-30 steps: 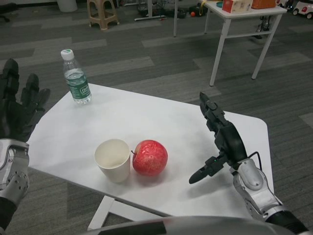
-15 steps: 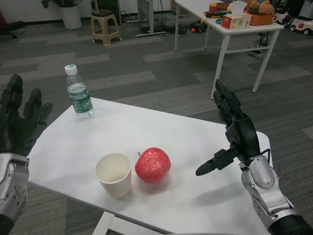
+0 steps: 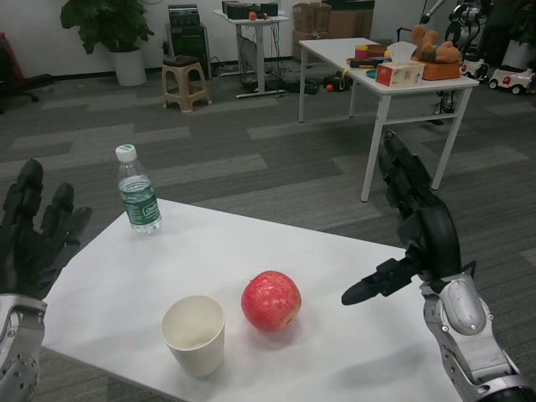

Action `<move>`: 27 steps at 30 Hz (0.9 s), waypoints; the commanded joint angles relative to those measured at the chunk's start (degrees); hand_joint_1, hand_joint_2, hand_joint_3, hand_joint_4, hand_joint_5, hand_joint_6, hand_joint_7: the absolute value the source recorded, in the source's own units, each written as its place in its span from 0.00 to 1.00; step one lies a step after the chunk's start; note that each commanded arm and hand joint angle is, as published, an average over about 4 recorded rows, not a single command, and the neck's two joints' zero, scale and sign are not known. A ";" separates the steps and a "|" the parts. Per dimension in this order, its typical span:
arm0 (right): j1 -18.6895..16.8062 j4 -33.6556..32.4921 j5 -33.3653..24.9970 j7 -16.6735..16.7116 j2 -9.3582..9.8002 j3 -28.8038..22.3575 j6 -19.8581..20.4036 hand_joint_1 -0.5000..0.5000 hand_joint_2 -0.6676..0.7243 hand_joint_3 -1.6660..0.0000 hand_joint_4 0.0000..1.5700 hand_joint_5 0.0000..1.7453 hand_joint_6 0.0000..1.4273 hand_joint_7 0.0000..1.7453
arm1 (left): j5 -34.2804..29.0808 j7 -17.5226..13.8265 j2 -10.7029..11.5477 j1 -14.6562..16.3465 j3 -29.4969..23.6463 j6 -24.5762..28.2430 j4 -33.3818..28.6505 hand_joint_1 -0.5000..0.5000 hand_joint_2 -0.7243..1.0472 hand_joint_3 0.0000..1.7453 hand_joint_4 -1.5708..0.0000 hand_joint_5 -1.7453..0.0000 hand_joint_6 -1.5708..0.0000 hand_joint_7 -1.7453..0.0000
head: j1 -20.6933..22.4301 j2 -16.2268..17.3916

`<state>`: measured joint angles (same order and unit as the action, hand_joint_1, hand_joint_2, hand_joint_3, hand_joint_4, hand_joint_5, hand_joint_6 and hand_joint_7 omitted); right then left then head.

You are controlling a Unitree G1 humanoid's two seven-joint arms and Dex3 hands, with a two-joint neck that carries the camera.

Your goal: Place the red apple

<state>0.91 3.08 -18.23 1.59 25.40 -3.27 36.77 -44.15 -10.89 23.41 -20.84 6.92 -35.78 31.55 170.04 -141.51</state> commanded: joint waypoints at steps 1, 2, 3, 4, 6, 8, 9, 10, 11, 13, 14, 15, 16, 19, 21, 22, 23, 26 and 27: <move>1.60 -0.77 -0.32 0.16 0.57 -0.68 -0.30 0.04 0.59 0.95 0.00 0.00 0.00 0.00 | 0.03 -0.09 0.61 -1.29 -0.68 -0.61 -0.17 0.00 0.96 0.00 1.00 0.94 1.00 1.00 | -0.01 -0.11; 1.68 -0.79 -0.32 0.16 0.61 -0.68 -0.30 0.04 0.59 0.95 0.00 0.00 0.00 0.00 | 0.03 -0.09 0.59 -1.31 -0.72 -0.61 -0.17 0.00 0.96 0.00 1.00 0.94 1.00 1.00 | -0.01 -0.15; 1.71 -0.79 -0.32 0.16 0.61 -0.68 -0.30 0.04 0.59 0.95 0.00 0.00 0.00 0.00 | 0.03 -0.09 0.59 -1.31 -0.74 -0.61 -0.17 0.00 0.98 0.00 1.00 0.94 1.00 1.00 | -0.01 -0.12; 1.73 -0.79 -0.32 0.16 0.61 -0.68 -0.28 0.04 0.59 0.95 0.00 0.00 0.00 0.00 | 0.06 -0.09 0.57 -1.31 -0.77 -0.61 -0.17 0.00 0.99 0.00 1.00 0.94 1.00 1.00 | -0.01 -0.12; 1.73 -0.79 -0.32 0.16 0.61 -0.64 -0.28 0.04 0.59 0.95 0.00 0.00 0.00 0.00 | 0.10 -0.09 0.52 -1.31 -0.77 -0.61 -0.21 0.00 1.00 0.00 1.00 0.94 1.00 1.00 | -0.02 -0.07; 1.75 -0.77 -0.32 0.16 0.61 -0.59 -0.30 0.04 0.59 0.95 0.00 0.00 0.00 0.00 | 0.12 -0.09 0.50 -1.31 -0.77 -0.61 -0.23 0.00 1.00 0.00 1.00 0.94 1.00 1.00 | -0.03 0.04; 1.77 -0.75 -0.32 0.16 0.61 -0.59 -0.30 0.04 0.59 0.95 0.00 0.00 0.00 0.00 | 0.12 -0.09 0.50 -1.31 -0.77 -0.61 -0.21 0.00 1.00 0.00 1.00 0.94 1.00 1.00 | -0.03 0.04; 1.79 -0.73 -0.32 0.16 0.61 -0.59 -0.30 0.04 0.59 0.95 0.00 0.00 0.00 0.00 | 0.10 -0.09 0.50 -1.33 -0.77 -0.61 -0.19 0.00 1.00 0.00 1.00 0.94 1.00 1.00 | 0.00 0.12; 1.82 -0.71 -0.32 0.16 0.61 -0.59 -0.30 0.04 0.59 0.95 0.00 0.00 0.00 0.00 | 0.08 -0.09 0.50 -1.35 -0.77 -0.61 -0.17 0.00 1.00 0.00 1.00 0.94 1.00 1.00 | 0.01 0.12; 1.82 -0.71 -0.32 0.16 0.61 -0.59 -0.30 0.04 0.59 0.95 0.00 0.00 0.00 0.00 | 0.03 -0.09 0.50 -1.44 -0.77 -0.61 -0.17 0.00 1.00 0.00 1.00 0.94 1.00 1.00 | 0.03 0.17; 1.82 -0.71 -0.32 0.16 0.61 -0.59 -0.30 0.04 0.59 0.95 0.00 0.00 0.00 0.00 | 0.03 -0.09 0.50 -1.48 -0.77 -0.61 -0.17 0.00 1.00 0.00 1.00 0.94 1.00 1.00 | 0.02 0.15; 1.82 -0.71 -0.32 0.16 0.61 -0.59 -0.30 0.04 0.59 0.95 0.00 0.00 0.00 0.00 | 0.06 -0.09 0.50 -1.55 -0.77 -0.61 -0.17 0.00 0.99 0.00 1.00 0.94 1.00 1.00 | -0.09 0.21; 1.82 -0.71 -0.32 0.16 0.61 -0.59 -0.30 0.04 0.59 0.95 0.00 0.00 0.00 0.00 | 0.08 -0.09 0.50 -1.62 -0.77 -0.61 -0.17 0.00 0.98 0.00 1.00 0.94 1.00 1.00 | -0.15 0.24; 1.82 -0.71 -0.34 0.16 0.61 -0.59 -0.30 0.04 0.59 0.95 0.00 0.00 0.00 0.00 | 0.12 -0.09 0.50 -1.68 -0.77 -0.61 -0.10 0.00 0.95 0.00 1.00 0.94 1.00 1.00 | -0.22 0.31; 1.84 -0.68 -0.38 0.16 0.61 -0.59 -0.30 0.04 0.58 0.95 0.00 0.00 0.00 0.00 | 0.12 -0.09 0.50 -1.73 -0.77 -0.61 -0.06 0.00 0.96 0.00 1.00 0.94 1.00 1.00 | -0.19 0.28; 1.86 -0.66 -0.40 0.16 0.61 -0.59 -0.30 0.04 0.57 0.95 0.00 0.00 0.00 0.00 | 0.12 -0.09 0.50 -1.75 -0.77 -0.61 -0.04 0.00 0.98 0.00 1.00 0.94 1.00 1.00 | -0.16 0.26; 1.88 -0.64 -0.40 0.16 0.61 -0.57 -0.30 0.04 0.57 0.95 0.00 0.00 0.00 0.00 | 0.12 -0.09 0.48 -1.77 -0.77 -0.61 -0.01 0.00 0.99 0.00 1.00 0.94 1.00 1.00 | -0.16 0.23; 2.04 -0.62 -0.40 0.16 0.68 -0.57 -0.30 0.04 0.57 0.95 0.00 0.00 0.00 0.00 | 0.12 -0.09 0.41 -1.84 -0.77 -0.61 0.01 0.00 0.96 0.00 1.00 0.94 1.00 1.00 | -0.16 0.18; 2.10 -0.60 -0.40 0.16 0.72 -0.59 -0.30 0.04 0.56 0.95 0.00 0.00 0.00 0.00 | 0.14 -0.09 0.41 -1.84 -0.77 -0.61 0.01 0.00 0.96 0.00 1.00 0.94 1.00 1.00 | -0.14 0.17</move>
<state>1.87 2.70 -18.24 1.59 25.53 -3.39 36.77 -44.08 -10.90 23.40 -21.71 6.65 -35.78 31.54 169.89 -141.33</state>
